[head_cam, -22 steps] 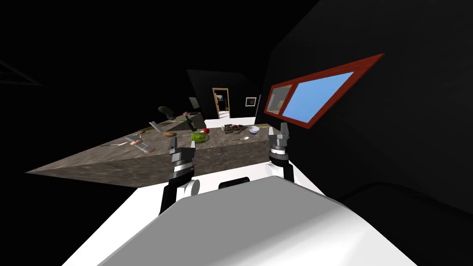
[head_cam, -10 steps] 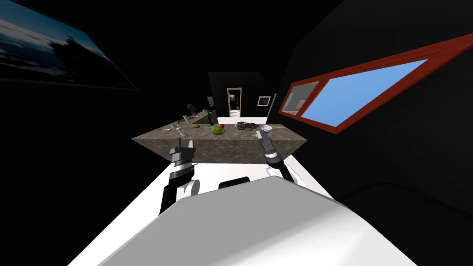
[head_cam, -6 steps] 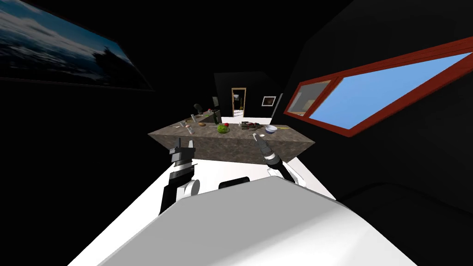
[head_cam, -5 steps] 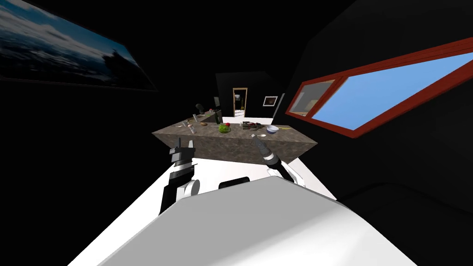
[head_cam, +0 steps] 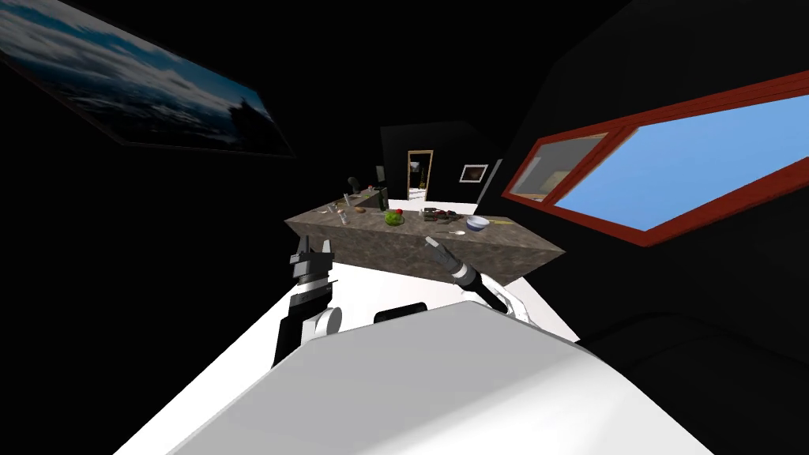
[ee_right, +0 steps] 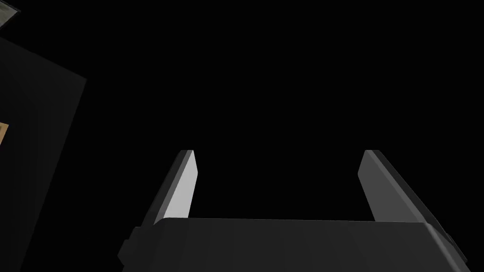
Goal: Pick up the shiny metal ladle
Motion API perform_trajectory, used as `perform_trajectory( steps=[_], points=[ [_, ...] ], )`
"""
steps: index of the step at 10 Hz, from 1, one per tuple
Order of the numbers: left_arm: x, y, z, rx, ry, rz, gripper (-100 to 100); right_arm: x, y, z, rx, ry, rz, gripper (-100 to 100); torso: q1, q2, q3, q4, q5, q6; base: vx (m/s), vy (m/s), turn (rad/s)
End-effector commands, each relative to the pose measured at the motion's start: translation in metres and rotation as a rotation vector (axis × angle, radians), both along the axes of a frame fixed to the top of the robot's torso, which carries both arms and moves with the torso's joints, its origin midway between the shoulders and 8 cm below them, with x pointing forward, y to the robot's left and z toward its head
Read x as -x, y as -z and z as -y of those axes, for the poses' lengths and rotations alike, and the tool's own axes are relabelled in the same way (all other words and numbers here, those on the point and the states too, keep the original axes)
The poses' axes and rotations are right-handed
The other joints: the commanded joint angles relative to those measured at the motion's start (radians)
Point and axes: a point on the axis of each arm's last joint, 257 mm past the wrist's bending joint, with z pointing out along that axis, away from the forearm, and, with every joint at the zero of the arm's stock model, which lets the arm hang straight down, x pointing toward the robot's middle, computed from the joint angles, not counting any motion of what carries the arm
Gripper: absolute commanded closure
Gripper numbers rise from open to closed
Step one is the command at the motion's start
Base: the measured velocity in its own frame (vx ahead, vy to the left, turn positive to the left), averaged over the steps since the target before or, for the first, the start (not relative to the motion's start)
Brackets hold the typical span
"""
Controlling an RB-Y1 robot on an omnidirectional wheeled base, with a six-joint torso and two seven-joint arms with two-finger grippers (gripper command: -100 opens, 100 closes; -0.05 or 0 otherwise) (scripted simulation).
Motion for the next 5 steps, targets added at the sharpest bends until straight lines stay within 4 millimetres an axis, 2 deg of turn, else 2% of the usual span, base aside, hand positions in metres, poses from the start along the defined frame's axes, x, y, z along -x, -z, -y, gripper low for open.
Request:
perform_trajectory(
  steps=[1,2,3,4,5],
  points=[
    [0.0,0.0,0.0,0.0,0.0,0.0,0,0.002,0.018,-0.006,0.076,-0.028,-0.01,-100,0.0,0.0,0.0,0.0,0.0,0.0,-0.034,0.086,0.263],
    [0.0,0.0,0.0,0.0,0.0,0.0,0,0.004,0.021,-0.006,0.103,-0.04,-0.014,-100,0.001,0.0,0.0,0.0,0.0,-0.001,-0.032,0.074,0.11],
    [0.0,0.0,0.0,0.0,0.0,0.0,0,0.006,0.037,-0.009,0.16,-0.06,-0.024,-100,0.0,0.0,0.0,0.0,0.0,0.0,-0.022,0.084,0.22],
    [0.0,0.0,0.0,0.0,0.0,0.0,0,0.008,0.042,-0.008,0.192,-0.073,-0.029,-100,0.001,-0.001,0.0,0.0,0.0,0.0,-0.018,0.06,0.106],
    [0.0,0.0,0.0,0.0,0.0,0.0,0,0.01,0.059,-0.009,0.251,-0.091,-0.041,-100,-0.001,-0.001,-0.001,0.0,0.0,0.0,-0.019,0.067,0.192]
  ],
)
